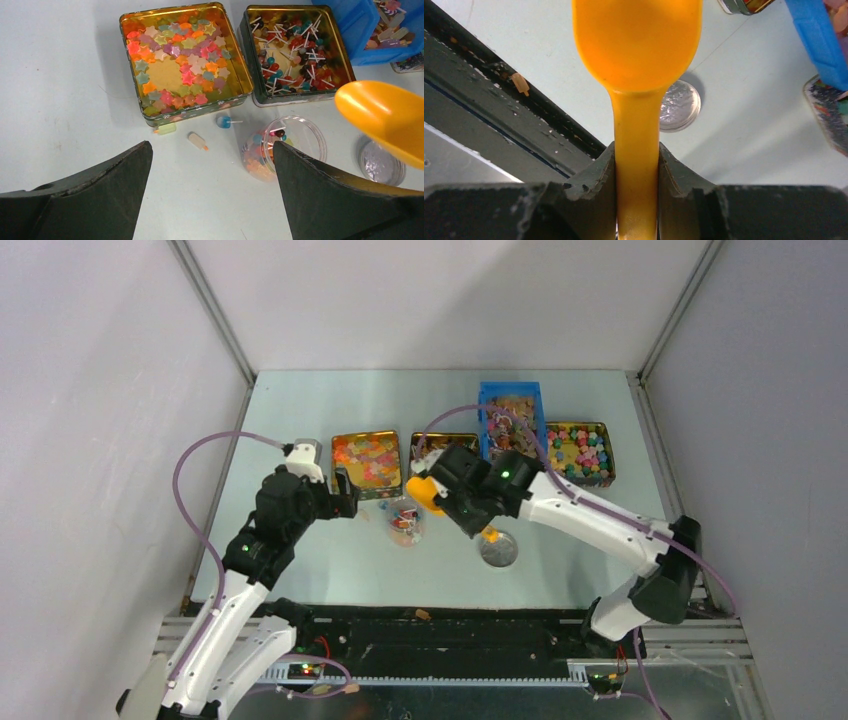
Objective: Pack the candies
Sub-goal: Place the fake candies in the packing bottle.
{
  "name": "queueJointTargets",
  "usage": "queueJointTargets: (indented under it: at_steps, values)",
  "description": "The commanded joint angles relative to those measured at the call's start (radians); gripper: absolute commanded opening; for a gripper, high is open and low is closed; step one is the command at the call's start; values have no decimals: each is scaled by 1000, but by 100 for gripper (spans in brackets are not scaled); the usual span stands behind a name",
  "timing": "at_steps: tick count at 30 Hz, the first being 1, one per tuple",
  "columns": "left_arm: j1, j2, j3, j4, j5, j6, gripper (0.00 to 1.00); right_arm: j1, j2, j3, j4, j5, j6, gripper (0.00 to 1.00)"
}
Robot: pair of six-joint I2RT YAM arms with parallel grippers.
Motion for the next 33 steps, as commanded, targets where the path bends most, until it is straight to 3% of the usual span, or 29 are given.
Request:
queueJointTargets:
  at_steps: [1, 11, 26, 33]
  values:
    - [-9, -5, 22, 15, -4, 19, 98, -77, -146, -91, 157, -124, 57, 0]
    - [-10, -3, 22, 15, -6, 19, 98, -237, -313, -243, 255, -245, 112, 0]
    - [-16, -3, 22, 13, -10, 20, 98, -256, -319, -280, 282, -247, 135, 0]
    - [-17, -3, 22, 14, -10, 20, 98, -283, -384, -387, 328, -208, 171, 0]
